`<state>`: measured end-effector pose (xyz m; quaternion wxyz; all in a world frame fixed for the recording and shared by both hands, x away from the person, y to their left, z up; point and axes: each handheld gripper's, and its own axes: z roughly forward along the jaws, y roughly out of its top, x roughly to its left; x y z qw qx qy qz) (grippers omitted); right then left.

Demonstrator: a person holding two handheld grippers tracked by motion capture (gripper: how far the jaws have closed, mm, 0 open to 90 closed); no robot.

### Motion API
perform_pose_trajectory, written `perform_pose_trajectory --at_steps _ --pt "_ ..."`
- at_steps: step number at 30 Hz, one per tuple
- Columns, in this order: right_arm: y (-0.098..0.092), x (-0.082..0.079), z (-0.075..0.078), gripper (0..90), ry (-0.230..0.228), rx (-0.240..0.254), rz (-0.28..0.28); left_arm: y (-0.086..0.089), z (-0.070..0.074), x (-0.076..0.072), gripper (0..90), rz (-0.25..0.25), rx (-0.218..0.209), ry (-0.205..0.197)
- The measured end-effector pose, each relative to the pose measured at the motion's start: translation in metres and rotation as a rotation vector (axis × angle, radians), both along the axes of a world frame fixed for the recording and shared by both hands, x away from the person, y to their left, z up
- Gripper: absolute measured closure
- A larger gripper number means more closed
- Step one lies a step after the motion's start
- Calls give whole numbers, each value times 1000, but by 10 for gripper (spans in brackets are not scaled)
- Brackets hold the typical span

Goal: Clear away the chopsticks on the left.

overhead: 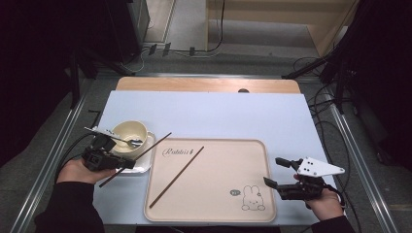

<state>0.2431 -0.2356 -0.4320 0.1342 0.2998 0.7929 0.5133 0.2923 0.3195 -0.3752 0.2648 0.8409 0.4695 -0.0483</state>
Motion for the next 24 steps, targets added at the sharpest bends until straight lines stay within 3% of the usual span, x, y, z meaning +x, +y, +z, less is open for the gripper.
perform_pose_trajectory --at_steps 8,24 --pt "0 0 0 218 1 0 1 -12 0 0 855 17 11 9" --pt "0 0 0 218 2 -4 4 -44 -8 -1 854 4 13 12"
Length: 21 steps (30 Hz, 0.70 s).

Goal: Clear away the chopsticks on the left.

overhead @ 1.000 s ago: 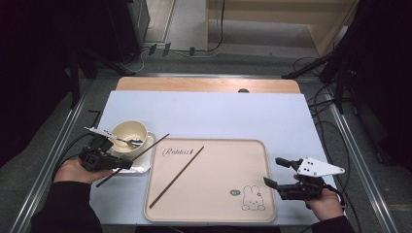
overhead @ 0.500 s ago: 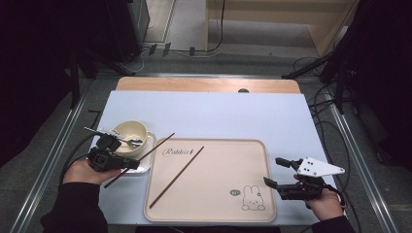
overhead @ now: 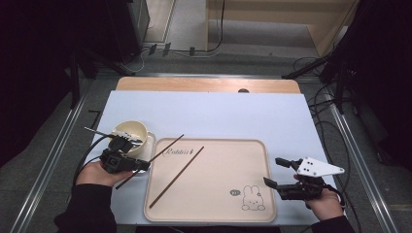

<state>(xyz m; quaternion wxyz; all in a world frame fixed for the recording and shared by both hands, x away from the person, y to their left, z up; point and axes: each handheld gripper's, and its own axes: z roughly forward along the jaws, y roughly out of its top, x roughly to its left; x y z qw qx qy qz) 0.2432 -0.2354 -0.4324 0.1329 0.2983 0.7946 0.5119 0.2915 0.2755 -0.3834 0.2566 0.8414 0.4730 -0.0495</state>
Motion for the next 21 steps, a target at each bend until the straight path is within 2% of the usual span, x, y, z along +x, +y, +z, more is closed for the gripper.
perform_pose_trajectory --at_steps 10,14,21 --pt "0 0 0 218 2 -1 -1 -24 -7 -1 854 -16 16 6" --pt "0 -1 0 218 2 1 -2 -37 -11 -2 854 -38 31 -8" --pt "0 -1 0 218 1 0 0 -51 -17 -5 854 -42 24 -4"
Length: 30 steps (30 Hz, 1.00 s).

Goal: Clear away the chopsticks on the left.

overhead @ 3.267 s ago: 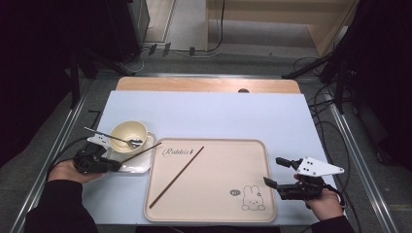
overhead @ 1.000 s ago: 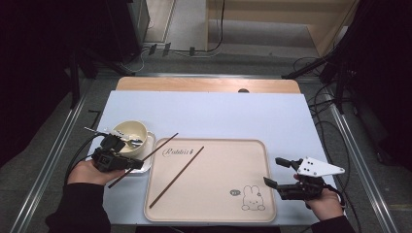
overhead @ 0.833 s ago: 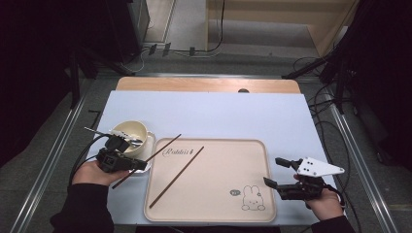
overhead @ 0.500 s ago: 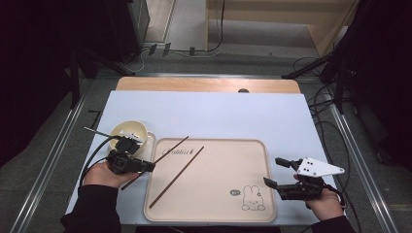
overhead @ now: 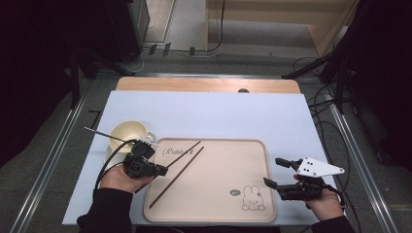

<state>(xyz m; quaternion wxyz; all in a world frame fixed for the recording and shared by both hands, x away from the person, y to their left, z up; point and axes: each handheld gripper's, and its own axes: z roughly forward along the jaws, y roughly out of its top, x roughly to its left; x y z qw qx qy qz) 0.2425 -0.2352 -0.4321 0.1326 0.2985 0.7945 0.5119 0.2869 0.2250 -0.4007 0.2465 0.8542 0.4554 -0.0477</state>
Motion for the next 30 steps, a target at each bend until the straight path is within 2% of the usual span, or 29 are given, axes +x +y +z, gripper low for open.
perform_pose_trajectory --at_steps 3,11,15,30 --pt "0 0 0 218 0 0 0 -4 -3 0 853 17 -1 7" --pt "0 0 0 218 0 -1 -1 -18 -10 -2 854 2 -3 25" --pt "0 0 0 218 0 -1 0 -24 -11 -2 854 1 -2 14" --pt "0 0 0 218 1 -1 1 -44 -31 0 852 -25 50 63"
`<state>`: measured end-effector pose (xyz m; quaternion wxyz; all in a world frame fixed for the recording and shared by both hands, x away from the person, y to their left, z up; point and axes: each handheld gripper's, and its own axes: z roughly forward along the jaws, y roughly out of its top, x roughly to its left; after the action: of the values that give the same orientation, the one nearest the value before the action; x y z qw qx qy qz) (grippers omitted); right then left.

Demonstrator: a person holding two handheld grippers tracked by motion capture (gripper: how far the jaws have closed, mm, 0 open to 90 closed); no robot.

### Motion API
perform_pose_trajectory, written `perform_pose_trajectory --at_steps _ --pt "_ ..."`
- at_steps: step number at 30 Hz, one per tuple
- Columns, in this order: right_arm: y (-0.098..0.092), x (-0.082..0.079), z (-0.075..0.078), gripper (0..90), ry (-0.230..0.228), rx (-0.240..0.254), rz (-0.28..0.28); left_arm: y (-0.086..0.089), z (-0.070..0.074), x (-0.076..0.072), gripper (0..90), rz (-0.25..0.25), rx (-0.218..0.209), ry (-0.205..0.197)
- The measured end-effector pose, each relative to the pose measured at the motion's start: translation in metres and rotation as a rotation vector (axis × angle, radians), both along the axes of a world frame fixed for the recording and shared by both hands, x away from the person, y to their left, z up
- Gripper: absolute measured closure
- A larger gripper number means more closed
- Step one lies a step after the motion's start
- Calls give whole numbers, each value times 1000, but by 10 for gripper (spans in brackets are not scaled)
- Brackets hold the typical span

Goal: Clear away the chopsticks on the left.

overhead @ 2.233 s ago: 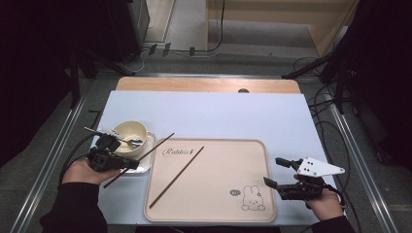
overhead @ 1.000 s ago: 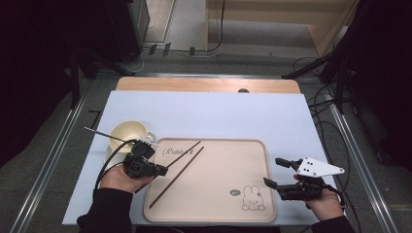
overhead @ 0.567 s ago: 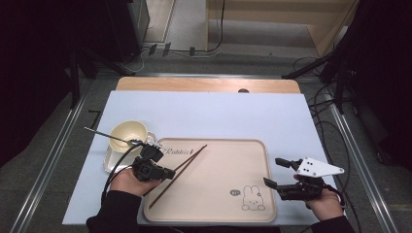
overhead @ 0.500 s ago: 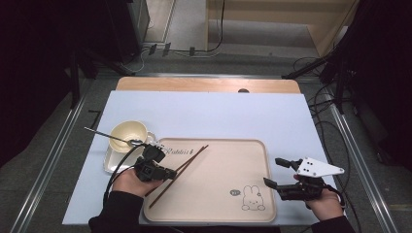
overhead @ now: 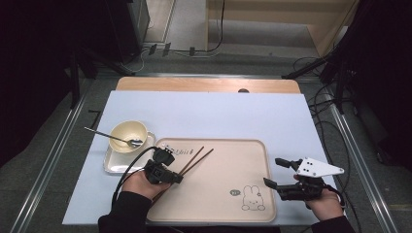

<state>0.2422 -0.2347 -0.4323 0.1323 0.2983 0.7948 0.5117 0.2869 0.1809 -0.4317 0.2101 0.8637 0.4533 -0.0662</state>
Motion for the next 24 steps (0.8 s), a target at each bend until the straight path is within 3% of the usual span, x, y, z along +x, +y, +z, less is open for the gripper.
perform_pose_trajectory --at_steps 5,15,19,24 --pt "0 0 0 218 0 0 1 -4 -4 0 851 -19 26 8" --pt "0 0 0 218 -1 0 2 -6 -4 -3 829 -30 34 -5" --pt "0 0 0 218 -1 -1 3 -5 -4 -3 795 -32 30 -4" --pt "0 0 0 218 0 2 4 -2 4 -2 695 -40 -10 -12"
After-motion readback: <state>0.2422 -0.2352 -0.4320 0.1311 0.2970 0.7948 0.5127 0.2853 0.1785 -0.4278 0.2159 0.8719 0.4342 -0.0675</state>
